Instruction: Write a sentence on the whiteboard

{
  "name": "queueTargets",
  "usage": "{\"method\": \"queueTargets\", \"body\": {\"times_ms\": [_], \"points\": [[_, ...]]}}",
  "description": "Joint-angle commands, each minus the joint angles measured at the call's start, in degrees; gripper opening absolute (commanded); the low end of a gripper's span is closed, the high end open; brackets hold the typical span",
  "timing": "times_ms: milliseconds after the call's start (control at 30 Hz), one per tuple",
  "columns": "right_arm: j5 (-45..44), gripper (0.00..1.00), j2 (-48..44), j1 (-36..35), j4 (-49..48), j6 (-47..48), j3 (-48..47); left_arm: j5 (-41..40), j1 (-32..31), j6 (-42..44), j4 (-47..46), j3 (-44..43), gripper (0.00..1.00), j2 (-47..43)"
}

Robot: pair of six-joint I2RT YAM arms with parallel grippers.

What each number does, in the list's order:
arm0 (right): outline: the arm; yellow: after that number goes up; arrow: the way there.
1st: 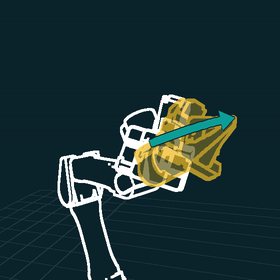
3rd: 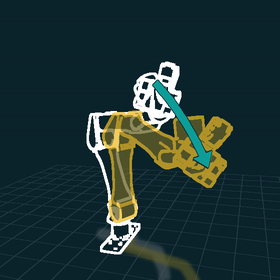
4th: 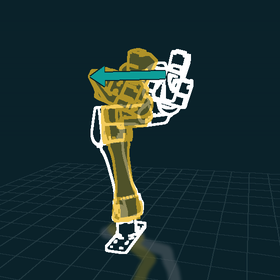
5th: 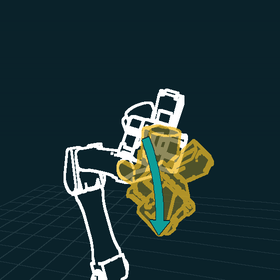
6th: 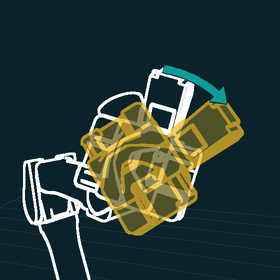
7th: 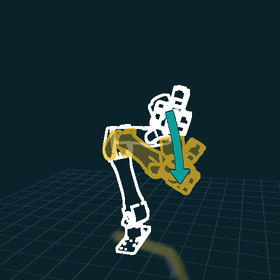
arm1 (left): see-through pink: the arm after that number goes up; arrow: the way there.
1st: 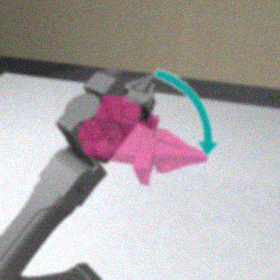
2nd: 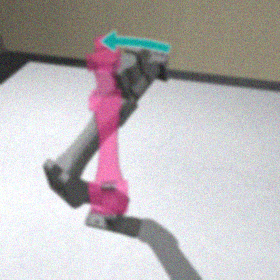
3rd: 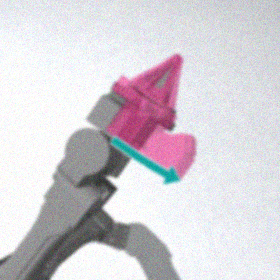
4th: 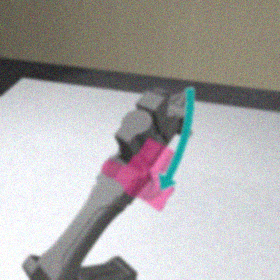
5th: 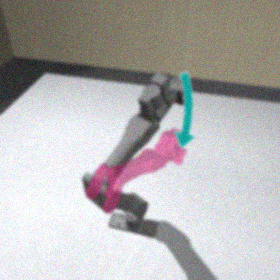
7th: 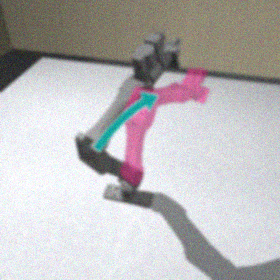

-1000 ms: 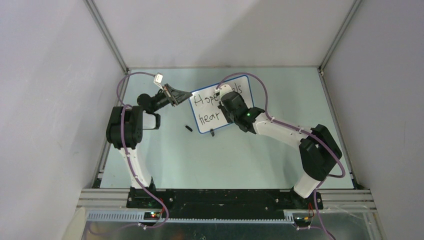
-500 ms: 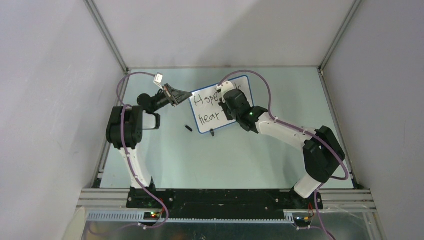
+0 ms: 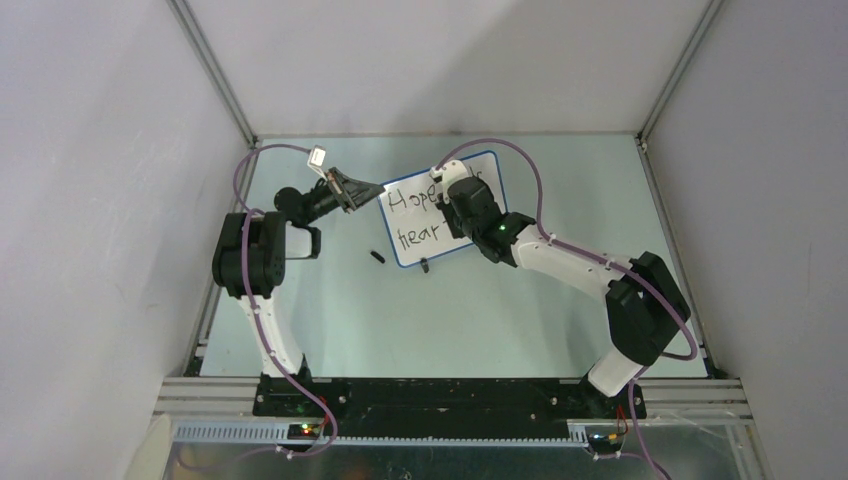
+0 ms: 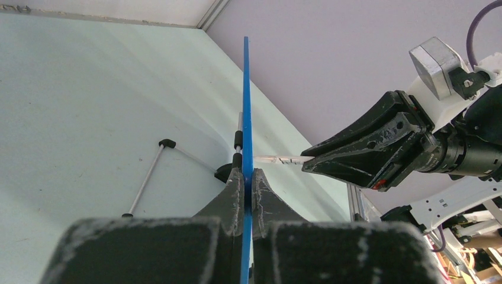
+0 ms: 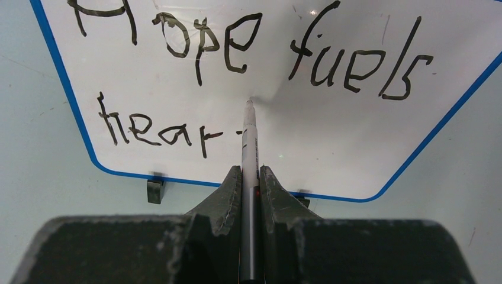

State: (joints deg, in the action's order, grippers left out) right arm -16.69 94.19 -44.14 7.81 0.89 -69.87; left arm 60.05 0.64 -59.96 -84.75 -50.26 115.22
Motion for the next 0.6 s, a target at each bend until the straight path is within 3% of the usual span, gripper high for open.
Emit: {"method": "queueTargets", "body": {"times_ms": [0,567], "points": [[0.2,0.0,0.9,0.2,-1.9,-0.4,-0.6,1.8,-0.8,0.2,-2.7,-0.8,0.0,-0.2],[-1.6,0.0,1.3,0.0,1.4,-0.6,-0.6,1.9,-0.8,0.2,-2.8,-0.8,0.0,-0.2]]}}
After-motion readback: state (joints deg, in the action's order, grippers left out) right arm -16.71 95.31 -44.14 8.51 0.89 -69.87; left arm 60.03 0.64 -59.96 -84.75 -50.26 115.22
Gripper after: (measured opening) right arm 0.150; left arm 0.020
